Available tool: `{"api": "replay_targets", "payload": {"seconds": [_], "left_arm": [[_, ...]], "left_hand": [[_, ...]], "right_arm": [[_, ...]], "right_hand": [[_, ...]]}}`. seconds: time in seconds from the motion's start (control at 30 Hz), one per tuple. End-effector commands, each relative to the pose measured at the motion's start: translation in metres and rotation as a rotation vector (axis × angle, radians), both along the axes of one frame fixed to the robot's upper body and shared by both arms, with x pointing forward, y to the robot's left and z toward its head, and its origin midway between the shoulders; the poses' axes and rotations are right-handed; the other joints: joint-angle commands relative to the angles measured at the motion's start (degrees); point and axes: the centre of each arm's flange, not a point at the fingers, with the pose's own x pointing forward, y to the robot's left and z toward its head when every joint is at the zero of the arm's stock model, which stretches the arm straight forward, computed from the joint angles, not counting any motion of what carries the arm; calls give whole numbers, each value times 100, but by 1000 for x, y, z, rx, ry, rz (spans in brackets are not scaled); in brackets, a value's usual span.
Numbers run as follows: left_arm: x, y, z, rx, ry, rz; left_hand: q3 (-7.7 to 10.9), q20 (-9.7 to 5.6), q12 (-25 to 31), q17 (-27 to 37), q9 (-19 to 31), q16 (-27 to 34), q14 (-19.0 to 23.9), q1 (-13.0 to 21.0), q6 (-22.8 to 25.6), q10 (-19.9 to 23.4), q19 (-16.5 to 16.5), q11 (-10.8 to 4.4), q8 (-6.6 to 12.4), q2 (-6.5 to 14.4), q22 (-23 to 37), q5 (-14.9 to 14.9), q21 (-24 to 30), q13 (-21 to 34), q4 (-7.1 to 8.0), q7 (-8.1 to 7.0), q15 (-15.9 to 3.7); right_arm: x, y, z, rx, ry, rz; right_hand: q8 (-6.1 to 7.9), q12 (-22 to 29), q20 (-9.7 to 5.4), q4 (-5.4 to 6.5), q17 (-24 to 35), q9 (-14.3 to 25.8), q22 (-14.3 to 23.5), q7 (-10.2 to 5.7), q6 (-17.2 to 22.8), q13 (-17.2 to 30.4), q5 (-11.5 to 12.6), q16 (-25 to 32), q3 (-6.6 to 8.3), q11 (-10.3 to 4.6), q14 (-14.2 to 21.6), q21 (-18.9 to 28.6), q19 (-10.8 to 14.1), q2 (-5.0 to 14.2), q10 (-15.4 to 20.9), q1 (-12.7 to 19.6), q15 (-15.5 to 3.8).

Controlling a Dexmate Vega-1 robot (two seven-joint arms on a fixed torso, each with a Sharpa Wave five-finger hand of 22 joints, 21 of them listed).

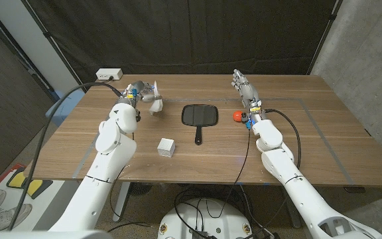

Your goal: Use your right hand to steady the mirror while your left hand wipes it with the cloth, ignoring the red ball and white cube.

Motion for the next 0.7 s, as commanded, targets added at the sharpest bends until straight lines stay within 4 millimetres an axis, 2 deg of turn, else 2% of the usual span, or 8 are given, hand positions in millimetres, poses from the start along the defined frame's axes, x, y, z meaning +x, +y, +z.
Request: {"api": "replay_targets", "payload": {"seconds": [0.03,0.1,0.23,0.3,0.33,0.47,0.7], "left_arm": [[-7,7,-4,38,-53,-88],[-9,7,-5,54,-70,-91],[-10,9,-8,46,-110,-150],[-11,11,-10,45,-145,-179],[-11,11,-10,44,-162,-190],[-12,14,-11,30,-219,-240],[-10,14,-10,21,-230,-241]], "left_hand": [[-311,-92,41,-141,-21,49,-693,-471,-751,-771,-291,121,-8,-63,34,41,-291,-122,240,-170,91],[-460,-110,32,-183,-31,33,-957,-754,-1038,-1071,-395,189,-3,-69,40,32,-403,-158,393,-215,224],[-590,-69,16,-222,-47,18,-1365,-1020,-1541,-1604,-569,252,-20,4,48,36,-562,-190,545,-287,358],[-632,-86,17,-233,-52,14,-1509,-1097,-1660,-1773,-663,303,-11,20,49,36,-629,-199,582,-275,389],[-659,-92,3,-241,-55,21,-1596,-1141,-1771,-1954,-717,301,-13,35,51,39,-673,-205,601,-287,388],[-713,-99,11,-256,-61,11,-1836,-1231,-1999,-2230,-842,306,-14,70,54,42,-769,-218,637,-337,425],[-744,-142,26,-267,-65,13,-1998,-1291,-2095,-2393,-947,289,7,114,57,46,-844,-227,660,-348,391]], "right_arm": [[-9,5,-6,20,-9,-22],[-10,7,-7,24,-8,-23],[-14,10,-8,19,-15,-31],[-17,10,-8,19,-15,-40],[-18,10,-8,20,-16,-45],[-22,9,-8,21,-21,-61],[-22,11,-7,18,-17,-71]], "right_hand": [[35,13,57,-4,-1,9,8,-14,15,17,24,23,-39,-28,-2,-22,6,-6,5,-32,26],[36,14,60,-4,-1,8,8,-16,17,16,25,24,-41,-31,-1,-20,14,-6,6,-35,27],[39,21,66,0,-1,7,7,-14,25,15,27,30,-47,-29,11,-21,19,-5,13,-49,29],[42,27,67,2,0,7,7,-19,30,14,28,33,-49,-23,15,-21,22,-3,27,-56,31],[42,30,65,3,0,7,7,-20,32,14,28,33,-50,-22,15,-21,24,-3,32,-58,31],[50,35,64,11,2,6,7,-22,52,13,30,36,-58,-13,18,-23,26,-2,39,-78,23],[51,45,73,19,2,4,7,-20,60,11,36,46,-67,-26,44,-25,35,3,57,-104,5]]}}
